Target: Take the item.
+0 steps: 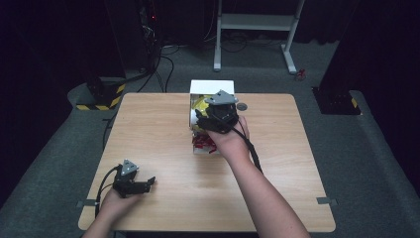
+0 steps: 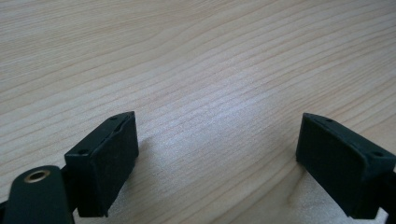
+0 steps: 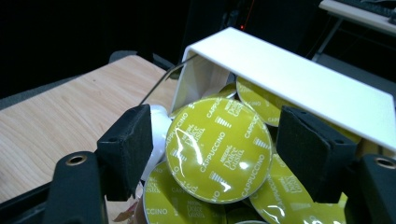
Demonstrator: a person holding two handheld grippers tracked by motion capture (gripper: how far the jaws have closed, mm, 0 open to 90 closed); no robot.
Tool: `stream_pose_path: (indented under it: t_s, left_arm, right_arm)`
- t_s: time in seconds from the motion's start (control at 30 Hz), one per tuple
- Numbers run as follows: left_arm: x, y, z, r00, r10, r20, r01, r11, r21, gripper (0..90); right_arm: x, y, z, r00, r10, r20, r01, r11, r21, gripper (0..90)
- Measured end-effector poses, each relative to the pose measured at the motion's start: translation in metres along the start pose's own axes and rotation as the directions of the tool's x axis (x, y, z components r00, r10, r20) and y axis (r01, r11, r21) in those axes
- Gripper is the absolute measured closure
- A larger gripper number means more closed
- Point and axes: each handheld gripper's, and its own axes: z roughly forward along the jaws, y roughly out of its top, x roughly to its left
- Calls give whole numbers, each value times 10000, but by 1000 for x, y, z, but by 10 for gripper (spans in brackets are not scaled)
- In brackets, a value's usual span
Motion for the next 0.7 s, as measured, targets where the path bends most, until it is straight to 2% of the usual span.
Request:
stream_pose_path:
  t_s: [0.17,0.33,0.7]
  left_arm:
    - [0,0,0,10000,0,23,0,10000,30,133]
    - [0,0,0,10000,-5,25,5,10000,39,133]
    - [-1,0,0,10000,1,12,-1,10000,39,138]
  right_arm:
    - [2,-2,3,10000,-15,19,15,9998,219,318]
    - [1,-2,2,9999,-87,95,86,9999,124,376]
    - [0,-2,-4,9999,15,-102,-16,10000,-90,381]
